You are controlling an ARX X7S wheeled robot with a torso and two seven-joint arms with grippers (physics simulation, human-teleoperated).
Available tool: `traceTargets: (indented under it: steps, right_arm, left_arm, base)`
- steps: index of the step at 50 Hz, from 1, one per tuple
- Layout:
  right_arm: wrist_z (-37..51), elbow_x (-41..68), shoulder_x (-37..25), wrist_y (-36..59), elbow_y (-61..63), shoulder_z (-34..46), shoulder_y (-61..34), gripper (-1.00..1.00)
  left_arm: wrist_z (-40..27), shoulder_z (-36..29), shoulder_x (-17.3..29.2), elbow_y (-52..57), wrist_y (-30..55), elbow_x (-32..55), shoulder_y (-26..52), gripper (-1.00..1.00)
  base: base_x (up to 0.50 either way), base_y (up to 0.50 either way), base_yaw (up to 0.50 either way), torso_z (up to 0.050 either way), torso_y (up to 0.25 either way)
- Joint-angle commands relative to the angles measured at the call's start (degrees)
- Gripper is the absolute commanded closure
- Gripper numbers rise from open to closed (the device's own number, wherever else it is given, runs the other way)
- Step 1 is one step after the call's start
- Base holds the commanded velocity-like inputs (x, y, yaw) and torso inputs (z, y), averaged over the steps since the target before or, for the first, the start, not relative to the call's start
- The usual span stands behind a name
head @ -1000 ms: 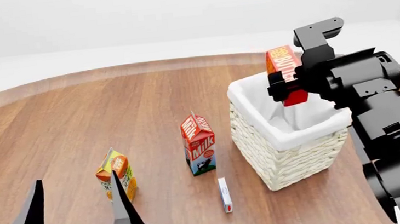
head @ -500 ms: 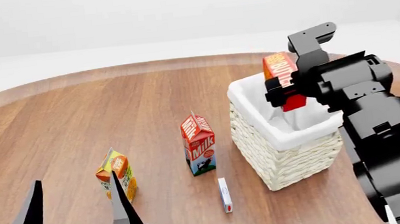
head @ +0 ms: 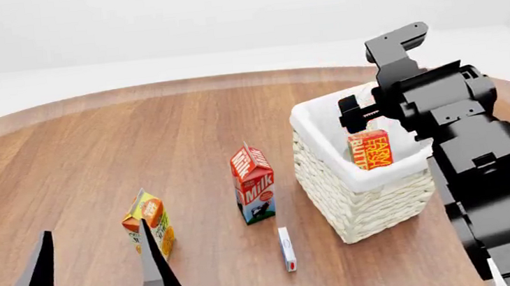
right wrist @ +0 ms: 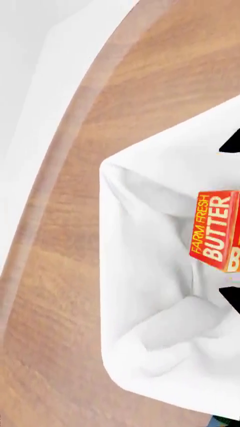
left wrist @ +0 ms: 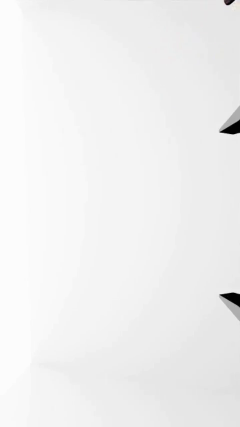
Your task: Pick up the cream cheese box and the butter, and put them in the basket.
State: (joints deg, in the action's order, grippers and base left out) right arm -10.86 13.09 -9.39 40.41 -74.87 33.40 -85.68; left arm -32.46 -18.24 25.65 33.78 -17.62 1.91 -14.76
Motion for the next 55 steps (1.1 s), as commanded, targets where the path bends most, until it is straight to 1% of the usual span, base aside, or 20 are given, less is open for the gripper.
traceTargets:
  steps: [1, 5, 7, 11, 12, 16, 25, 28, 35, 38, 42, 49, 55]
  right_arm:
    - [0.3, -2.5, 0.0, -0.2, 0.1, -1.9, -0.5, -1.0]
    - [0.5, -2.5, -0.2, -0.5, 0.5, -2.4, -0.6, -1.0]
    - [0.4, -2.1, -1.0, 0.8, 3.5, -2.7, 0.2, -1.0]
    - [2.1, 0.4, -5.1, 9.2, 20.3, -4.9, 4.6, -1.0]
    - [2.8, 1.3, -6.6, 12.3, 26.3, -5.6, 6.2, -1.0]
    - [4.2, 3.3, -9.4, 18.8, 39.2, -7.4, 9.2, -1.0]
    - [6.3, 6.7, -12.6, 25.8, 56.3, -11.0, 13.3, -1.0]
    - [7.3, 8.0, -14.1, 28.9, 64.5, -12.3, 15.7, -1.0]
    - [8.2, 10.4, -16.1, 31.6, 74.5, -15.0, 19.6, -1.0]
    - [9.0, 12.0, -17.1, 32.7, 81.4, -17.6, 23.2, -1.0]
    - [9.8, 13.4, -17.8, 33.0, 87.2, -20.2, 26.8, -1.0]
    - [11.0, 15.6, -18.8, 32.5, 96.7, -24.4, 33.5, -1.0]
    - [12.2, 16.5, -19.3, 29.4, 105.2, -27.6, 42.1, -1.0]
  left_arm:
    - [-0.1, 0.0, 0.1, 0.0, -0.1, 0.0, -0.1, -1.0]
    - [-0.1, -0.1, 0.1, 0.1, 0.3, 0.1, 0.2, -1.0]
    - [-0.1, -0.1, 0.1, 0.2, 0.4, 0.1, 0.2, -1.0]
    - [-0.1, 0.0, 0.2, 0.3, 0.7, 0.2, 0.3, -1.0]
    - [-0.1, 0.0, 0.2, 0.4, 0.6, 0.3, 0.4, -1.0]
    - [-0.2, 0.0, 0.2, 0.4, 0.6, 0.2, 0.3, -1.0]
    - [-0.1, 0.0, 0.3, 1.1, 2.0, 0.7, 1.2, -1.0]
    - [-0.1, 0.0, 0.3, 1.2, 2.2, 0.7, 1.2, -1.0]
    - [-0.2, -0.1, 0.3, 1.2, 2.1, 0.5, 1.1, -1.0]
    - [-0.3, -0.1, 0.3, 1.1, 1.9, 0.4, 1.0, -1.0]
    - [-0.3, -0.2, 0.4, 1.0, 1.6, 0.3, 0.8, -1.0]
    - [-0.3, -0.3, 0.4, 0.9, 1.6, 0.4, 0.9, -1.0]
    - [-0.3, -0.4, 0.4, 0.7, 1.7, 0.4, 1.1, -1.0]
  base:
    - [0.0, 0.0, 0.0, 0.0, 0.0]
    - [0.0, 0.0, 0.0, 0.0, 0.0]
    - [0.0, 0.0, 0.0, 0.0, 0.0]
    - [0.0, 0.0, 0.0, 0.0, 0.0]
    - [0.0, 0.0, 0.0, 0.0, 0.0]
    - [0.0, 0.0, 0.0, 0.0, 0.0]
    - [0.0, 0.0, 0.0, 0.0, 0.0]
    - [0.0, 0.0, 0.0, 0.0, 0.0]
    - [0.0, 0.0, 0.0, 0.0, 0.0]
    - [0.0, 0.0, 0.0, 0.0, 0.0]
    - [0.0, 0.0, 0.0, 0.0, 0.0]
    - [0.0, 0.0, 0.0, 0.0, 0.0]
    - [0.0, 0.0, 0.0, 0.0, 0.0]
